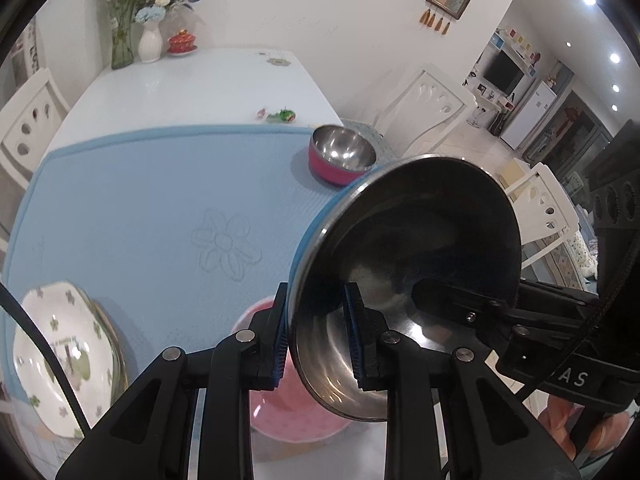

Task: Organize plates and bowls
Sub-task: 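Carry the blue steel bowl over the pink bowl and lower it inside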

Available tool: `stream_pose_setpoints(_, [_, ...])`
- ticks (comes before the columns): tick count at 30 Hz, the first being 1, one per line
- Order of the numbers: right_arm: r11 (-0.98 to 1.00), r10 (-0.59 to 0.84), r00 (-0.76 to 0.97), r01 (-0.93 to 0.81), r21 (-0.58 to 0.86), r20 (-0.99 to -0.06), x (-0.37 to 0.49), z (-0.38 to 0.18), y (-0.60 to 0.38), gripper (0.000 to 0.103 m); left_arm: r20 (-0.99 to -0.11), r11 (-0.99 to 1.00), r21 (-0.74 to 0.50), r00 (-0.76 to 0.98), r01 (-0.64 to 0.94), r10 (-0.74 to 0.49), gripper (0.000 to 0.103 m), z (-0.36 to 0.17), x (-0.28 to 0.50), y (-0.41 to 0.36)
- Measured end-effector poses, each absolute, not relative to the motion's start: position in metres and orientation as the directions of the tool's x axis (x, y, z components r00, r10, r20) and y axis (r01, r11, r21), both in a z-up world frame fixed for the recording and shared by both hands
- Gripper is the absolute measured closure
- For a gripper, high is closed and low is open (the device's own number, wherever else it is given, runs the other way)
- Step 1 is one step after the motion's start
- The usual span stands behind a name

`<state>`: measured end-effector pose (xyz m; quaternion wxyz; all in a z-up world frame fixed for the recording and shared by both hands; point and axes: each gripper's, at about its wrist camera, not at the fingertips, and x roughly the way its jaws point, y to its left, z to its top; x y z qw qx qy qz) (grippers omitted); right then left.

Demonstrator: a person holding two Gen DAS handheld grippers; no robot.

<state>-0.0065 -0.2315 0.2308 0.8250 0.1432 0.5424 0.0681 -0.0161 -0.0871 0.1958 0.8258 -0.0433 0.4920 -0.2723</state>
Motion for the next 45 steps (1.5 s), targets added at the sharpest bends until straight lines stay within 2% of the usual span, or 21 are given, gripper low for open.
stream_pose_setpoints(8, [0.954, 0.299, 0.269, -0.054, 0.296, -0.916, -0.042, 0.174, -0.216, 0.076, -0.841, 0.868, -0.292, 0.324, 0.401, -0.433, 0.081, 0.151, -0.062, -0.08])
stream_pose_setpoints(14, [0.948, 0.316, 0.133, -0.093, 0.305, -0.94, -0.046, 0.134, -0.2, 0.076, -0.85, 0.881, -0.351, 0.287, 0.318, -0.442, 0.083, 0.124, -0.066, -0.059])
stream_pose_setpoints(23, [0.955, 0.286, 0.114, -0.111, 0.274, -0.951, -0.027, 0.129, -0.197, 0.076, -0.835, 0.876, -0.383, 0.296, 0.293, -0.464, 0.083, 0.122, -0.05, -0.056])
stream_pose_setpoints(35, [0.948, 0.312, 0.052, -0.074, 0.308, -0.949, -0.021, 0.119, -0.207, 0.076, -0.856, 0.874, -0.381, 0.241, 0.301, -0.457, 0.083, 0.107, -0.035, -0.062])
stream_pose_setpoints(36, [0.948, 0.315, 0.048, -0.071, 0.311, -0.948, -0.019, 0.118, -0.205, 0.076, -0.86, 0.874, -0.374, 0.235, 0.31, -0.452, 0.08, 0.106, -0.035, -0.062])
stream_pose_setpoints(41, [0.95, 0.307, 0.043, -0.061, 0.305, -0.951, -0.019, 0.117, -0.211, 0.075, -0.872, 0.886, -0.325, 0.257, 0.331, -0.416, 0.078, 0.113, -0.031, -0.058])
stream_pose_setpoints(44, [0.947, 0.32, 0.042, -0.049, 0.318, -0.947, -0.019, 0.117, -0.215, 0.075, -0.87, 0.896, -0.313, 0.282, 0.316, -0.404, 0.067, 0.12, -0.027, -0.053])
stream_pose_setpoints(45, [0.945, 0.326, 0.046, -0.039, 0.324, -0.944, -0.019, 0.118, -0.217, 0.075, -0.868, 0.894, -0.32, 0.281, 0.314, -0.41, 0.067, 0.121, -0.026, -0.052])
